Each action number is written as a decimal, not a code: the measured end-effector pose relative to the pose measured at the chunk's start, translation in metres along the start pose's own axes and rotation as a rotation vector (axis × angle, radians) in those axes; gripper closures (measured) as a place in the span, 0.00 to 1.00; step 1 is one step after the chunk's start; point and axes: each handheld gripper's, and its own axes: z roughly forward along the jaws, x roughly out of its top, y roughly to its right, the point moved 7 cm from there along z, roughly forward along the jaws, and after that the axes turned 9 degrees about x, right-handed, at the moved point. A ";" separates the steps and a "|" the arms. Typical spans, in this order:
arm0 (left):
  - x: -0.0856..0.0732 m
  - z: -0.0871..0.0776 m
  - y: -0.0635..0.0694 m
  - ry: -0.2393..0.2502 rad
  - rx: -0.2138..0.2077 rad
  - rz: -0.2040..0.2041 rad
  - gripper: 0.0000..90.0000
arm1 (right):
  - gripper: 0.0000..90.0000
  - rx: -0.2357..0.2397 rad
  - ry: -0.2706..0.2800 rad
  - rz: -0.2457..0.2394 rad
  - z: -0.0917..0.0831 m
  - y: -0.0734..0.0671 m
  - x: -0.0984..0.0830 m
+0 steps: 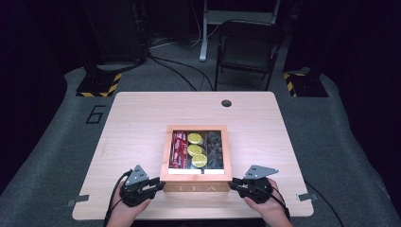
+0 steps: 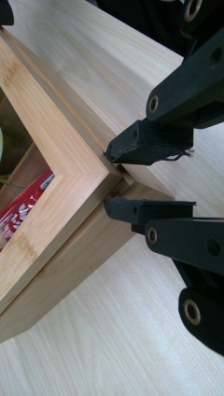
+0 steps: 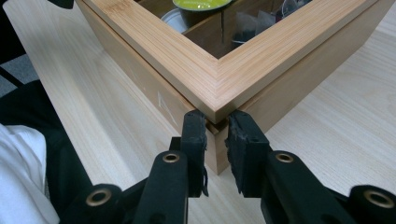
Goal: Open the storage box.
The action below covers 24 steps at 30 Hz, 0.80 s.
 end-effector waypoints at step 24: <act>0.035 -0.019 -0.002 0.061 0.022 -0.024 0.67 | 0.77 -0.039 0.072 0.008 -0.020 -0.003 0.031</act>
